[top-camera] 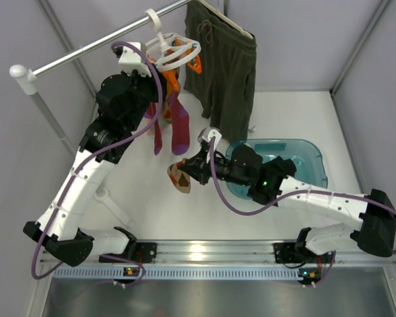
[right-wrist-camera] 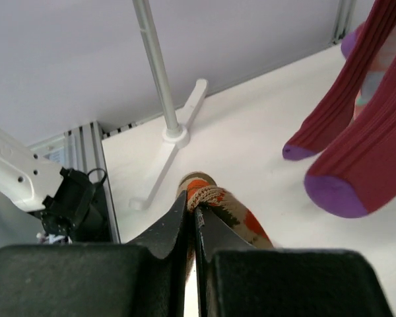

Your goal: Remove the socks clipped to the hanger

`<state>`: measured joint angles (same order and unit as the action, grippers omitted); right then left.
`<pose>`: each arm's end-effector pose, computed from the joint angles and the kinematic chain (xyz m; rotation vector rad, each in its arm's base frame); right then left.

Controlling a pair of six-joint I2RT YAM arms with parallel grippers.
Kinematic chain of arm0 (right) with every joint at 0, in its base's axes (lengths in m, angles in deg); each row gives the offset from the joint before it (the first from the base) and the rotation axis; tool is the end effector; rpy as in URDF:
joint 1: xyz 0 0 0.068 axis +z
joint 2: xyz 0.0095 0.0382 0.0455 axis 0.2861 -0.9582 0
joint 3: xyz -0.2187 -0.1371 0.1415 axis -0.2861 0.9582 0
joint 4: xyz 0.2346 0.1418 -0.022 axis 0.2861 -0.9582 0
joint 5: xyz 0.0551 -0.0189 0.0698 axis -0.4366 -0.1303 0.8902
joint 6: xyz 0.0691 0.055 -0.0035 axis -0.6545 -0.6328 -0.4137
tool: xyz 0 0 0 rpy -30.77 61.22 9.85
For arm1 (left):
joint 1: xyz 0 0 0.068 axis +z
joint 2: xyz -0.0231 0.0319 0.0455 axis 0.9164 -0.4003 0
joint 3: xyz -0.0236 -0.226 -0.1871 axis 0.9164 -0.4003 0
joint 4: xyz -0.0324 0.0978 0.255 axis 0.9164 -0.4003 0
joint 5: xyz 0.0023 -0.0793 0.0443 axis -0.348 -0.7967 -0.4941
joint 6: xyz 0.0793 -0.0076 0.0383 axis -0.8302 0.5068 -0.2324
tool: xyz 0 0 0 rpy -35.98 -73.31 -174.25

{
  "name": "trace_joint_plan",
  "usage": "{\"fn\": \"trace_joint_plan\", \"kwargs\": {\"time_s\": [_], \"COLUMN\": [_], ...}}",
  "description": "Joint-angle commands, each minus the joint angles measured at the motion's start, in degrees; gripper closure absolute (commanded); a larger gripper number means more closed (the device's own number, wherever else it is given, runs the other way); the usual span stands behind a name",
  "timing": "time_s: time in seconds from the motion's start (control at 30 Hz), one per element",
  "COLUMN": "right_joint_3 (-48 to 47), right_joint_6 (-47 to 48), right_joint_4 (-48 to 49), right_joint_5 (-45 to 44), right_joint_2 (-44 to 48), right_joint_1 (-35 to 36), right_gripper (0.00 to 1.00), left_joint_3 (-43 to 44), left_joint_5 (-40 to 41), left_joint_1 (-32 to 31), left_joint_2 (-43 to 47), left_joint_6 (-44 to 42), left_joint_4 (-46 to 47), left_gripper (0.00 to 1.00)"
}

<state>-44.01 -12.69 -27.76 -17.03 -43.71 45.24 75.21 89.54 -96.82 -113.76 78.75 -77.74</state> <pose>0.1582 0.3183 0.3662 -0.8472 1.4536 1.0611 0.2729 -0.1364 0.5474 0.0690 1.5238 -0.3560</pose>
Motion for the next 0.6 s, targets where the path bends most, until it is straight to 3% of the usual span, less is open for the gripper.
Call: {"fn": "trace_joint_plan", "kwargs": {"time_s": [0.0,0.03,0.07,0.13,0.2,0.3,0.4,0.57], "right_joint_3": [3.04,4.27,5.33,7.27,7.89,7.71,7.45,9.64], "right_joint_6": [1.19,1.11,0.84,-0.20,-1.26,-4.07,-8.20,-10.05], "right_joint_4": [-2.50,-3.38,-4.35,-10.75,-16.29,-27.89,-38.61,-44.96], "right_joint_5": [-1.58,-5.08,-7.20,-15.54,-20.90,-33.46,-38.49,-36.76], "right_joint_2": [4.42,7.65,9.60,15.66,19.45,26.65,29.56,28.78], "right_joint_1": [-0.52,-0.52,-0.52,-0.69,-1.04,-4.02,-10.76,-26.86], "right_gripper": [1.00,1.00,1.00,1.00,1.00,1.00,1.00,1.00], "left_joint_3": [1.70,1.18,0.56,-1.19,-2.34,-4.89,-7.70,-15.43], "left_joint_5": [-1.16,-1.34,-1.51,-2.21,-2.57,-2.92,-2.75,-2.39], "left_joint_1": [0.44,0.44,0.53,0.44,0.44,0.44,0.53,0.44], "left_joint_2": [-0.38,-0.11,0.67,1.90,3.66,6.12,9.10,15.34], "left_joint_6": [0.89,1.33,1.60,3.17,4.05,5.37,7.04,9.59], "left_joint_4": [3.34,3.34,3.34,3.34,3.34,3.34,3.25,3.16], "left_gripper": [0.93,0.84,0.59,0.41,0.30,0.16,0.02,0.02]}}
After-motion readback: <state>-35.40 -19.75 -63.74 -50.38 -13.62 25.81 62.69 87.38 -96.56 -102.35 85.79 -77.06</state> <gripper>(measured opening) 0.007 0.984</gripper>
